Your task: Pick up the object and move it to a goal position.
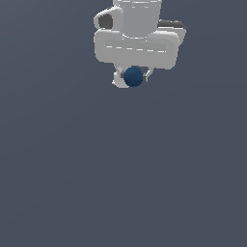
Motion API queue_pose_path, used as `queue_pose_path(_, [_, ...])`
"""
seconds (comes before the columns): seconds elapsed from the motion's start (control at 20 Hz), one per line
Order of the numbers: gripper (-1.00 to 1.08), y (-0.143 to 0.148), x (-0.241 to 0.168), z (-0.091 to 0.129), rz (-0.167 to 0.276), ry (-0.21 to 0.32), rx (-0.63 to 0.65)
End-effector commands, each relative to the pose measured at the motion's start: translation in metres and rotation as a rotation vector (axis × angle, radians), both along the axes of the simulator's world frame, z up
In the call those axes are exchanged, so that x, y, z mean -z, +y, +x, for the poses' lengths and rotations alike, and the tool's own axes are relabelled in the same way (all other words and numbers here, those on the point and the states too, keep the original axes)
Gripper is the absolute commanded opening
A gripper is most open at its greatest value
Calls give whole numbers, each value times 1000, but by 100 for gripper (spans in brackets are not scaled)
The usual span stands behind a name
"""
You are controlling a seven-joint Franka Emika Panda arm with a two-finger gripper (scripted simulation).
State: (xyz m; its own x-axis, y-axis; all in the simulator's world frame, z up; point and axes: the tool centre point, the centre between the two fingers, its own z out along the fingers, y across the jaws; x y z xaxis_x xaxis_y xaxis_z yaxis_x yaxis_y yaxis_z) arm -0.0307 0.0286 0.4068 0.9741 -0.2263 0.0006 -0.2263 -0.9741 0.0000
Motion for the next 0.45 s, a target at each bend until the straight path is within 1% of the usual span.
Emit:
queue_pose_path(0.0, [-100, 1, -13, -2, 0, 1, -1])
queue_pose_path(0.2, [-100, 1, -25, -4, 0, 1, -1])
queue_pose_path(0.4, [-100, 1, -29, -3, 0, 1, -1])
